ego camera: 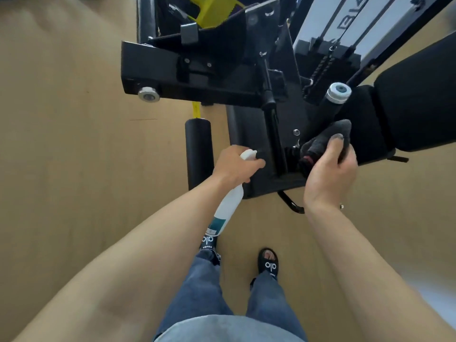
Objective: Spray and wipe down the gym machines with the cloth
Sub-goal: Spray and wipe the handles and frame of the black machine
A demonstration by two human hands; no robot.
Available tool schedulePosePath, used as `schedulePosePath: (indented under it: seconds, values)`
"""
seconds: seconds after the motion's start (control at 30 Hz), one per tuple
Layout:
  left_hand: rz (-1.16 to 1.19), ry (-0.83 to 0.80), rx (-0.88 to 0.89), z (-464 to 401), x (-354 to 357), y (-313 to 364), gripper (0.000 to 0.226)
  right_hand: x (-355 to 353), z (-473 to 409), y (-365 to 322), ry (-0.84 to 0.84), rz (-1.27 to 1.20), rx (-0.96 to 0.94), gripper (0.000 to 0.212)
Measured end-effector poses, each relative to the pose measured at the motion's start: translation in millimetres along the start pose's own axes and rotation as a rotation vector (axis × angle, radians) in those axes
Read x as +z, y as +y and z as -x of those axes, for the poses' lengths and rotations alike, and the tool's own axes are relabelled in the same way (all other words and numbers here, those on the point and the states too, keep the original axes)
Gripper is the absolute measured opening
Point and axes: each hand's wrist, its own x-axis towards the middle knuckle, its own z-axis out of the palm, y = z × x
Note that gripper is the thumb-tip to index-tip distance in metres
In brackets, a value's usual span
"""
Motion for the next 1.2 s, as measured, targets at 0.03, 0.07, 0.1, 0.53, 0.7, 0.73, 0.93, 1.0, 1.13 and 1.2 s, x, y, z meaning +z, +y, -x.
schedulePosePath:
  seconds: [0.03, 0.07, 0.1, 0.53, 0.7, 0.73, 0.93, 1.0, 1.13, 1.2]
  values:
    - [-0.009, -0.003, -0.003, -3, 0, 1, 0.043, 3, 1, 0, 0.019, 0.005, 0.004, 0.032]
    - [-0.004, -0.009, -0.016, -4, 0, 2, 0.041, 6, 1, 1, 0.038, 0.015, 0.007, 0.034]
    - [0.007, -0.019, -0.034, -4, 0, 3, 0.041, 7, 2, 0, 0.056, 0.021, 0.010, 0.035]
    - [0.092, 0.053, -0.051, -16, -16, 10, 0.032, 34, 19, -4, -0.090, 0.272, -0.463, 0.021]
    - [0.091, 0.051, 0.026, -28, -39, 9, 0.005, 69, -3, 11, -0.397, 0.764, -1.026, 0.030]
    - [0.098, 0.054, 0.035, -29, -44, 6, 0.003, 76, -11, 14, -0.442, 0.894, -1.154, 0.033]
    - [0.107, 0.147, -0.017, -35, -68, -22, 0.009, 115, -46, 13, -0.851, 1.383, -1.583, 0.072]
    - [0.080, 0.192, -0.056, -33, -76, -31, 0.006, 130, -49, 14, -0.993, 1.504, -1.728, 0.063]
    - [0.094, 0.256, -0.104, -32, -82, -41, 0.009, 150, -64, 21, -1.031, 1.842, -1.940, 0.029]
    - [0.123, 0.267, -0.119, -31, -77, -41, 0.010, 157, -73, 19, -1.015, 1.970, -1.871, 0.027]
